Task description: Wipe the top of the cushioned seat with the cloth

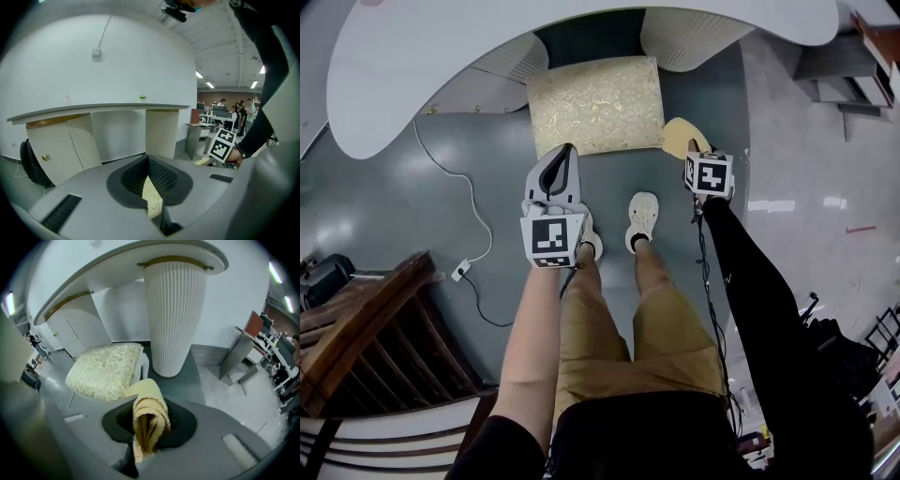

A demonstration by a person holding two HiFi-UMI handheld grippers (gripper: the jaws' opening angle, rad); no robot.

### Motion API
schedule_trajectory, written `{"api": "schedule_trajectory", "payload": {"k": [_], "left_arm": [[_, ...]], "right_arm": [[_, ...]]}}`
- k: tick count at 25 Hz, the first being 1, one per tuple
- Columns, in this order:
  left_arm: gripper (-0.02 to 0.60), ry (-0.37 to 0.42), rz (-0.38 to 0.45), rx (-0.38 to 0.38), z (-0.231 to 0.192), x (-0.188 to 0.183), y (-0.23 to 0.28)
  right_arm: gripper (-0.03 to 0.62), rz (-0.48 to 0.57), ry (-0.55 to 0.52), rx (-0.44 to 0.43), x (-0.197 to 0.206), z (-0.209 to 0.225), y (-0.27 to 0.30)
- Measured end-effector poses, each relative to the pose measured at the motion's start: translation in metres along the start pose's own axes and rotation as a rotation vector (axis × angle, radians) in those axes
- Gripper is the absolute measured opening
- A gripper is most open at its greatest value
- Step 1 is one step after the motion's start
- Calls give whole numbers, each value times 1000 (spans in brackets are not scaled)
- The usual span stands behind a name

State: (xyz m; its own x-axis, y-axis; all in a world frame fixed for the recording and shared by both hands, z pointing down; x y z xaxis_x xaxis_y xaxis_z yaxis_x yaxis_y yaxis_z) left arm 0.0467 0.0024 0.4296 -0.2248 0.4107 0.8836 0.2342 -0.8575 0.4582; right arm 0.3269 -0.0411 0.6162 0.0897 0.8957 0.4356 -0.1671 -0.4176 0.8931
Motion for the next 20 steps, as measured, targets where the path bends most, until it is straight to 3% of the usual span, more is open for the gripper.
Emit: {"api": "schedule_trajectory", "payload": {"k": [9, 20], "left_arm": [[8, 29, 57, 55, 3, -64, -45], [8, 55, 234, 37, -42, -183, -132]], "right_arm": [[58, 185, 7, -74, -45, -36, -110], [58, 607, -87, -203, -148, -146, -299]]}}
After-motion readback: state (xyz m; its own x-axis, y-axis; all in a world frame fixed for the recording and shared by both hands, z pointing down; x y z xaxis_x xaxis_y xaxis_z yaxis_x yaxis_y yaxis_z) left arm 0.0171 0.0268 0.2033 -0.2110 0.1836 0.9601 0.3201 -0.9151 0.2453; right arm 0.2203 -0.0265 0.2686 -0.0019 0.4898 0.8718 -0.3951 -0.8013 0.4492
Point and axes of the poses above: the fingertips, and each gripper's own axes: y forward along the fingers, z to its right, x out of its underside, the point moved 2 cm from there along -y, backward along the fingers, and after that the axes turned 7 degrees about y, right-handed, at the moved point
